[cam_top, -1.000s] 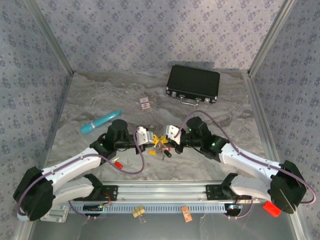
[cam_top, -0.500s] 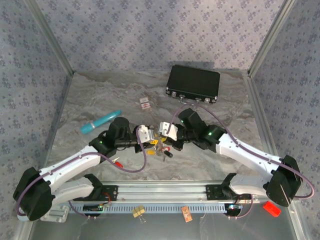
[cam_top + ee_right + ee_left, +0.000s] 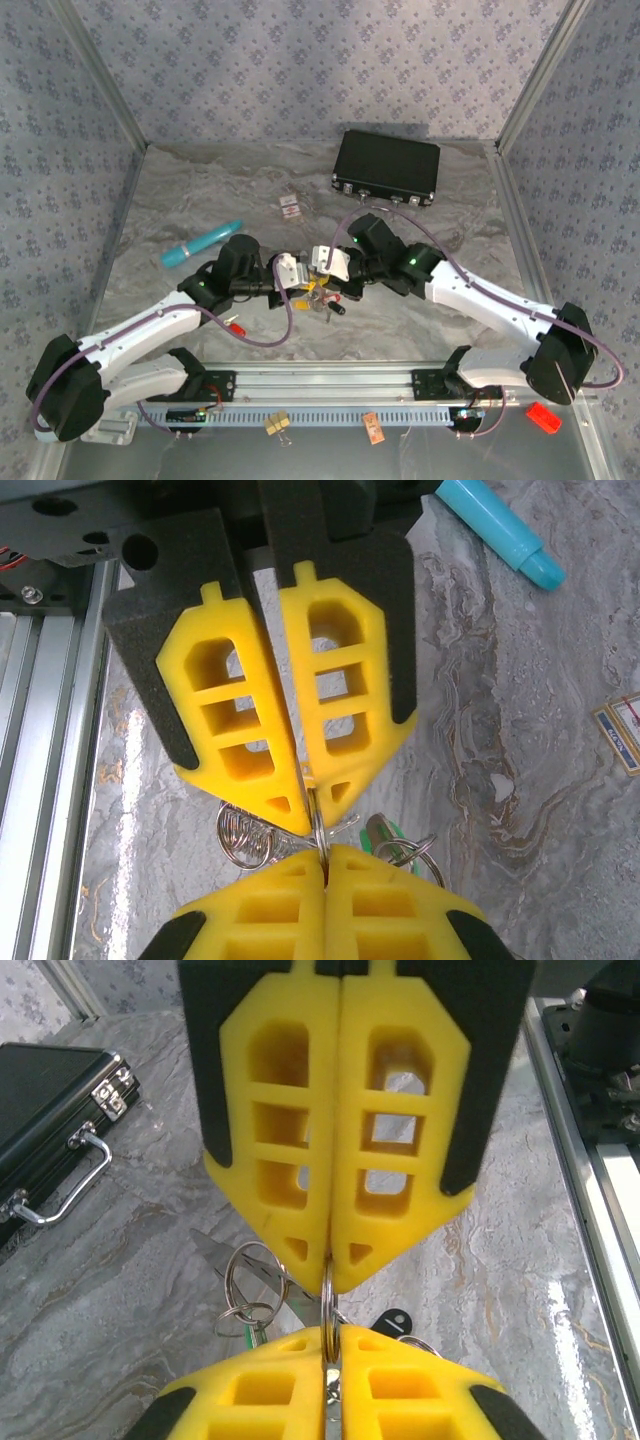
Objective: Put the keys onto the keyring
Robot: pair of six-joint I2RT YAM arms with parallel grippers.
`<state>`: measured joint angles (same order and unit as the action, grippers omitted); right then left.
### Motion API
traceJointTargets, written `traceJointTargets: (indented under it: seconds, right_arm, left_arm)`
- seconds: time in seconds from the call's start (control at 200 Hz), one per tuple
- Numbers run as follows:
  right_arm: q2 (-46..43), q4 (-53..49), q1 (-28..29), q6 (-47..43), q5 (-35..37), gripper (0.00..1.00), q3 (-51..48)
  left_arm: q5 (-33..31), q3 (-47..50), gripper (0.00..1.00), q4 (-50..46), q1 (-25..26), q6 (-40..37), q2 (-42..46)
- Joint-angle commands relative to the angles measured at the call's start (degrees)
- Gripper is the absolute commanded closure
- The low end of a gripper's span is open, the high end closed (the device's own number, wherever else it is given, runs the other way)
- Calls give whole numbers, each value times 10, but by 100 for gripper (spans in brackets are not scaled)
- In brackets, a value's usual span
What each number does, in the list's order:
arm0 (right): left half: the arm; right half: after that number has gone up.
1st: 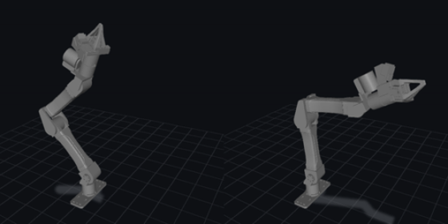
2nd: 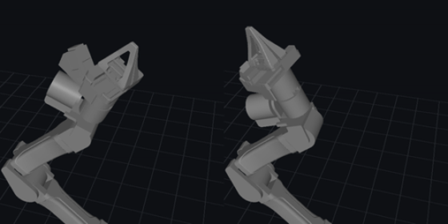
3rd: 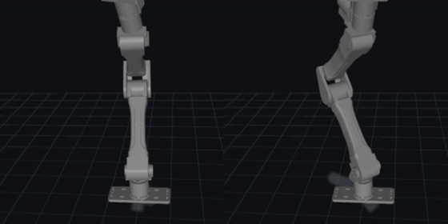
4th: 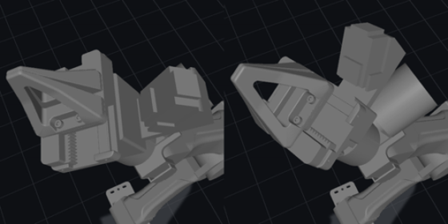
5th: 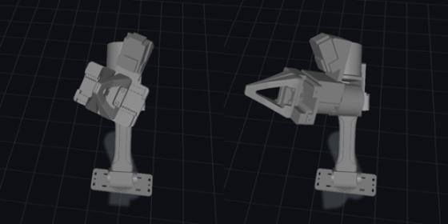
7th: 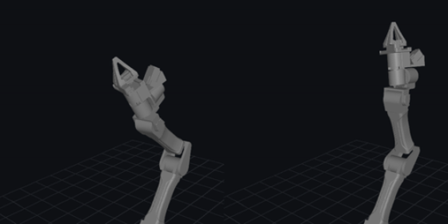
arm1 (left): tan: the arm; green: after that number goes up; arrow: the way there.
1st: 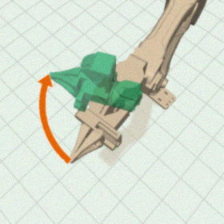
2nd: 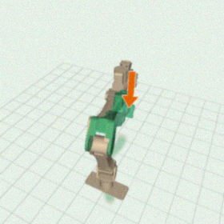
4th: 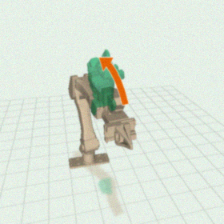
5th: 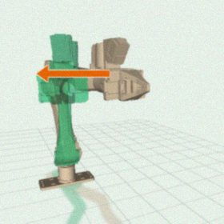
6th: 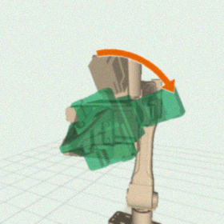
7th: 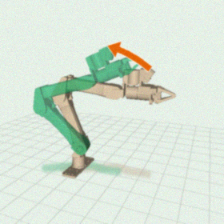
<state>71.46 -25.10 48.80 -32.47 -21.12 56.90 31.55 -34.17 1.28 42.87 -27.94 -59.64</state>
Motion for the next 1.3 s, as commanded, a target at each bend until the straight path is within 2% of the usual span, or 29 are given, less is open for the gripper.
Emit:
traceJointTargets:
  seconds: [0.0, 0.04, 0.105, 0.175, 0.295, 0.465, 0.76, 1.0, 1.074, 1.164, 1.224, 1.264, 1.294]
  right_arm:
    - [-2, -19, 4, -8, 1, 100, 20]
    - [-9, -11, 0, -3, -4, 100, 16]
    - [-32, 17, -11, 15, -19, 83, -3]
    - [-64, 63, -33, 40, -51, 74, -39]
    - [-106, 160, -74, 104, -119, 72, -113]
    - [-121, 266, -82, 137, -146, 72, -187]
    - [-104, 316, -81, 151, -169, 72, -208]
    - [-87, 321, -74, 148, -172, 77, -197]
    - [-81, 320, -72, 147, -173, 83, -192]
    - [-77, 313, -72, 145, -174, 97, -185]
    - [-77, 288, -69, 133, -170, 100, -174]
    - [-77, 265, -67, 121, -165, 100, -163]
    - [-77, 244, -66, 112, -160, 100, -153]
  left_arm:
    - [25, -19, 97, -1, 5, -7, 4]
    - [27, -18, 99, 2, 5, -6, 4]
    - [31, -13, 100, 15, 5, 3, 5]
    - [35, 0, 100, 46, 5, 23, 7]
    - [46, 32, 100, 121, 5, 71, 6]
    - [54, 67, 100, 211, 5, 127, 0]
    - [55, 79, 100, 233, 5, 143, -4]
    - [58, 81, 100, 244, 6, 148, -8]
    - [58, 82, 100, 245, 6, 148, -7]
    - [50, 82, 100, 237, 6, 147, -5]
    - [32, 78, 88, 221, 6, 147, -3]
    - [18, 74, 74, 206, 6, 144, 1]
    - [9, 70, 71, 193, 6, 137, 4]
